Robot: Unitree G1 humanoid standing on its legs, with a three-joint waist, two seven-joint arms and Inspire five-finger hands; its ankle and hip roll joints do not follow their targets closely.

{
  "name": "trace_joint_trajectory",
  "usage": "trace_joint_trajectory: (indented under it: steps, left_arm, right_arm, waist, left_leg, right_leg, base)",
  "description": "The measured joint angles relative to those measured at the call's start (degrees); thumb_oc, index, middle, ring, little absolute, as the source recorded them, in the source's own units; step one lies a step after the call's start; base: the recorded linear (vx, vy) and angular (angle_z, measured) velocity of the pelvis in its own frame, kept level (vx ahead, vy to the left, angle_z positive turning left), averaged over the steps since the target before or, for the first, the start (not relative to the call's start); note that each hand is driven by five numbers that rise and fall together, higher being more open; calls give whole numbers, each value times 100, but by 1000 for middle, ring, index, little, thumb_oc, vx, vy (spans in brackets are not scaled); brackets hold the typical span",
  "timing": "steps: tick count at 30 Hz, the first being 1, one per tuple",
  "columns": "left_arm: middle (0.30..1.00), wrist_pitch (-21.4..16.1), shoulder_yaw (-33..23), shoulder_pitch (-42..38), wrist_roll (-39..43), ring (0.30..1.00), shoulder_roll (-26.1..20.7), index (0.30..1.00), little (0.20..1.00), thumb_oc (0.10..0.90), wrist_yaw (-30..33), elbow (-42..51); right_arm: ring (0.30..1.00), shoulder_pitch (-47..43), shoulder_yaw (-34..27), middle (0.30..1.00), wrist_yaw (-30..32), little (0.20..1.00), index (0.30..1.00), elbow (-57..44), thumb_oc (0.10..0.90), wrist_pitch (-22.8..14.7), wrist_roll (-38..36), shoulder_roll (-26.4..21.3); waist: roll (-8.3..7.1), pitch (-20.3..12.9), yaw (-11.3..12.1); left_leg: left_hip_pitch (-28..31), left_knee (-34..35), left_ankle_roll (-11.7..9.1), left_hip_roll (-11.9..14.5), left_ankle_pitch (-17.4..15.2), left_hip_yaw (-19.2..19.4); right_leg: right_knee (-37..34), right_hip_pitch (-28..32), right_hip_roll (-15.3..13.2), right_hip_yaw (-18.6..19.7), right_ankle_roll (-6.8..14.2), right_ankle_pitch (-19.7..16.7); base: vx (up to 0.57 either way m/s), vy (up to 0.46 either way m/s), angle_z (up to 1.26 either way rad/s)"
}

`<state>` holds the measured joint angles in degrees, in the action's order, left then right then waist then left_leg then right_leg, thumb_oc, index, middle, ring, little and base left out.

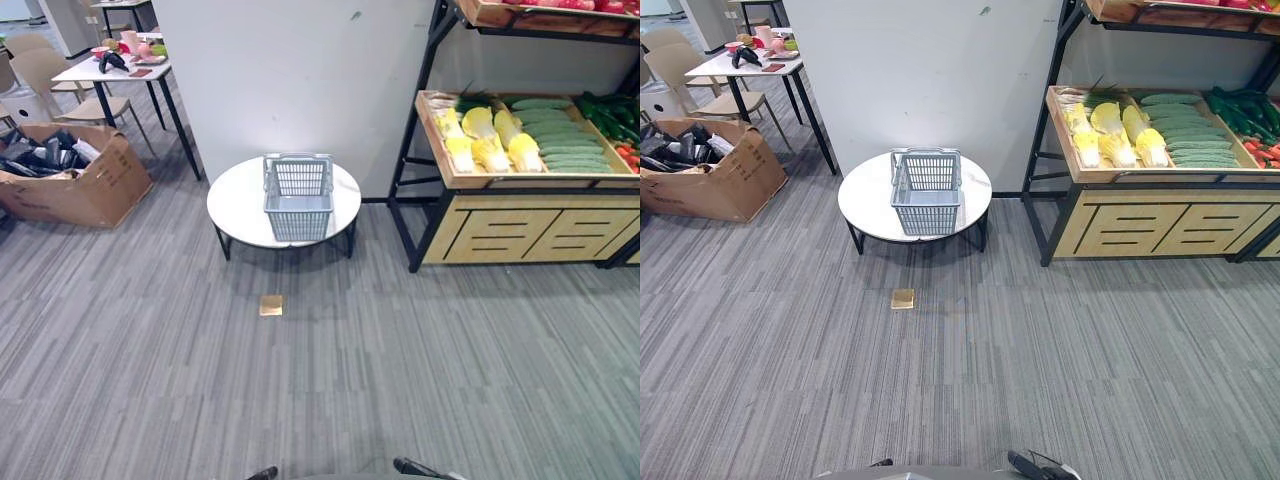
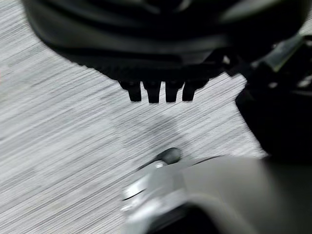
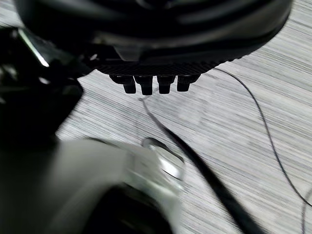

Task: Get the vegetables into the basket

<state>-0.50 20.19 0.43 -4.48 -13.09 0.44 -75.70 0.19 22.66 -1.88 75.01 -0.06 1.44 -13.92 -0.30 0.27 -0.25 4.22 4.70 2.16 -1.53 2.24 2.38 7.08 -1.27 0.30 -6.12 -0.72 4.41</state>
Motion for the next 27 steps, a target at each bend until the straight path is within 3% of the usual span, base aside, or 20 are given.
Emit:
trace_joint_trajectory:
  steps: [7,11,23,27]
  left_arm:
    - [1000,-149,53,-240,4,1000,104,1000,1000,900,-46,420]
    - [1000,-169,65,-305,16,1000,213,1000,1000,900,-64,605]
    - [1000,-94,278,-253,128,1000,131,1000,1000,900,-105,1007]
    - [1000,-206,125,-376,127,1000,215,1000,1000,900,-99,434]
  right_arm:
    - [1000,-406,-107,1000,-65,1000,1000,-45,900,-206,-2,36]
    - [1000,-579,-112,1000,-91,1000,1000,-66,900,-216,1,34]
    - [1000,-618,-237,1000,-158,1000,1000,-36,900,-203,-5,-36]
    - [1000,-627,-241,1000,-184,1000,1000,-12,900,-203,-7,-38]
  waist:
    - [156,113,-11]
    - [333,244,-56]
    - [394,405,-60]
    - [392,417,-52]
  left_leg:
    - [94,26,-36,59,-13,-15]
    - [121,27,-50,69,-21,-18]
    - [148,28,-77,78,-36,-46]
    - [166,30,-89,79,-44,-59]
  right_leg:
    - [-466,329,81,-45,-16,-174]
    - [-666,456,104,-60,-16,-251]
    - [-833,581,123,-121,19,-274]
    - [-857,616,124,-139,20,-275]
  base:
    - [-23,-14,4]
    - [-8,-3,0]
    - [-13,0,1]
    - [4,2,1]
